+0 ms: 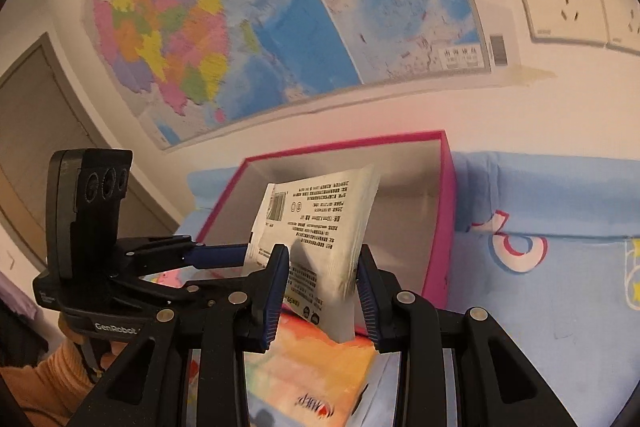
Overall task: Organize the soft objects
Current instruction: 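Carry the wipes packet into the pink box and open the right gripper, then move the right gripper onto the green plush dinosaur and close it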
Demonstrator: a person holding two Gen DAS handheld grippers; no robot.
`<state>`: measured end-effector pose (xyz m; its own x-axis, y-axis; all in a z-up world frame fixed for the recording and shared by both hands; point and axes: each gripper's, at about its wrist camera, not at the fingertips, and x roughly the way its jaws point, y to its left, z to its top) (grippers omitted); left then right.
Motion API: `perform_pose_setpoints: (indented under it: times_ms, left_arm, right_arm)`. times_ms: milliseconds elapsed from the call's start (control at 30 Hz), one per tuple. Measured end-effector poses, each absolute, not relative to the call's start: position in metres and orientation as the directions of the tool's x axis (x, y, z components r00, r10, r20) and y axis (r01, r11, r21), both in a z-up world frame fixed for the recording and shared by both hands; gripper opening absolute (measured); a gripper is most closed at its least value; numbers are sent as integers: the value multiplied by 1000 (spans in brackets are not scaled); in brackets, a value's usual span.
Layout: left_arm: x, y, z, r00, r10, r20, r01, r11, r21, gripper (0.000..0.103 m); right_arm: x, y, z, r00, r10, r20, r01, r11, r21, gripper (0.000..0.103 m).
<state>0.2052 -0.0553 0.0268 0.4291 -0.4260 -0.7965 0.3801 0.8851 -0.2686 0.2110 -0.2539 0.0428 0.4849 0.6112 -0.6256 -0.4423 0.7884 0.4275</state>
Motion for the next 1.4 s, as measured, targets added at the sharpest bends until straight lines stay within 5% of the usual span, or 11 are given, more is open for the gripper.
perform_pose_setpoints:
  times_ms: [133,200,700,1033,1400]
  left_arm:
    - [215,-54,14,418,-403,-814,354,898,-263,54]
    - [216,-52,10,425,-374,-824,334,911,-241,54]
    - [152,-11,37,505,-450,-736,405,877,-258,55]
    - [65,48,30,551,-414,-725,383,897,-222,59]
    - [-5,104,-11,516,-384,-766,303,918,-256,59]
  right_arm:
    - [225,-253,33,481,550,-683,-382,832,401,37]
    - [228,-254,31,499,501,-707,-344,863,369,47]
    - [158,-248,67,504,587,-634,-468,802,370,52]
    - [68,-217,53,276,769,-577,-627,599,498,57]
    - [-13,-145,-9,-55,780,-623,-686,424,591,57]
